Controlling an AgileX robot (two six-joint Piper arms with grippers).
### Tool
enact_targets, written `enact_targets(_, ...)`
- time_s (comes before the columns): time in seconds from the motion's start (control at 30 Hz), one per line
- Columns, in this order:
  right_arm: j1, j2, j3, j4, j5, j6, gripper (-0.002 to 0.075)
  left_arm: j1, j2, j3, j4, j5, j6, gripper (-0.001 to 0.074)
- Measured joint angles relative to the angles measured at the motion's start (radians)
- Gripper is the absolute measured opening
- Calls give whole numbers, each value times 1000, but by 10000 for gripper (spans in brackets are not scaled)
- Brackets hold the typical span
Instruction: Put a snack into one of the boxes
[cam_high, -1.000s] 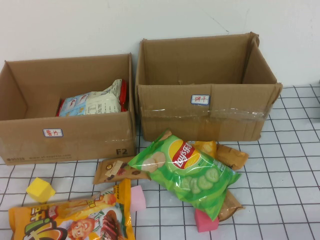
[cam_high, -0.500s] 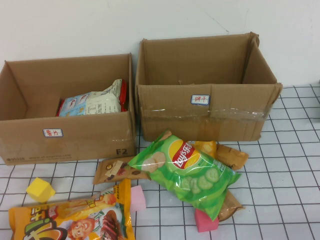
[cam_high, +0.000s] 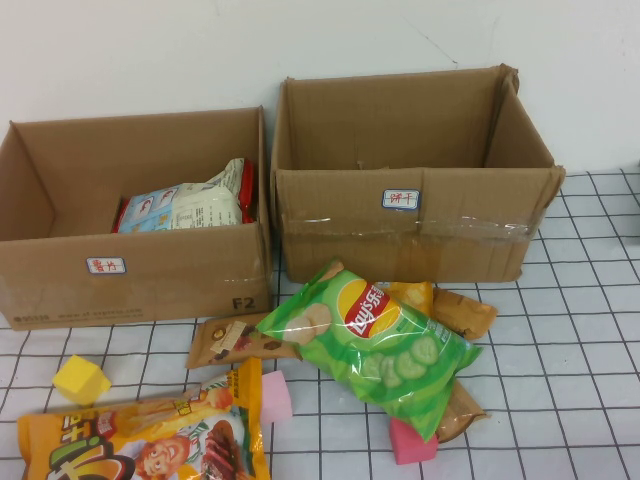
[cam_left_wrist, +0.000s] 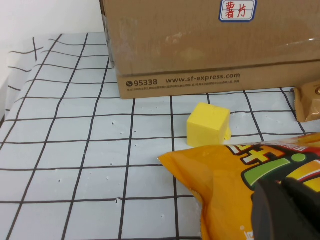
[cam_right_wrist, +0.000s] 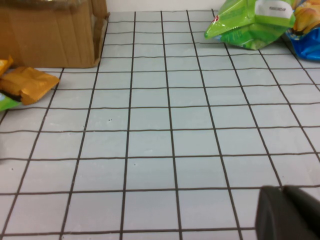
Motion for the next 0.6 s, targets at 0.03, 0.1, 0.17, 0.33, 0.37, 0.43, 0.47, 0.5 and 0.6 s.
enact_targets(0.03,0,0,0,0,0,0,-1,0,0,0,0,0,0,-2)
enact_targets(0.1,0,0,0,0,0,0,-1,0,0,0,0,0,0,-2)
enact_targets(0.17,0,0,0,0,0,0,-1,0,0,0,0,0,0,-2)
enact_targets(0.33,0,0,0,-73,2,0,-1,0,0,0,0,0,0,-2)
enact_targets(0.37,0,0,0,-76,2,0,-1,0,0,0,0,0,0,-2)
enact_targets(0.43,0,0,0,-78,-1,0,-1,0,0,0,0,0,0,-2)
enact_targets(0.47,0,0,0,-82,-5,0,-1,0,0,0,0,0,0,-2)
enact_targets(0.5,0,0,0,-84,-10,0,-1,0,0,0,0,0,0,-2)
enact_targets(0.6,0,0,2,-84,-29,0,-1,0,0,0,0,0,0,-2)
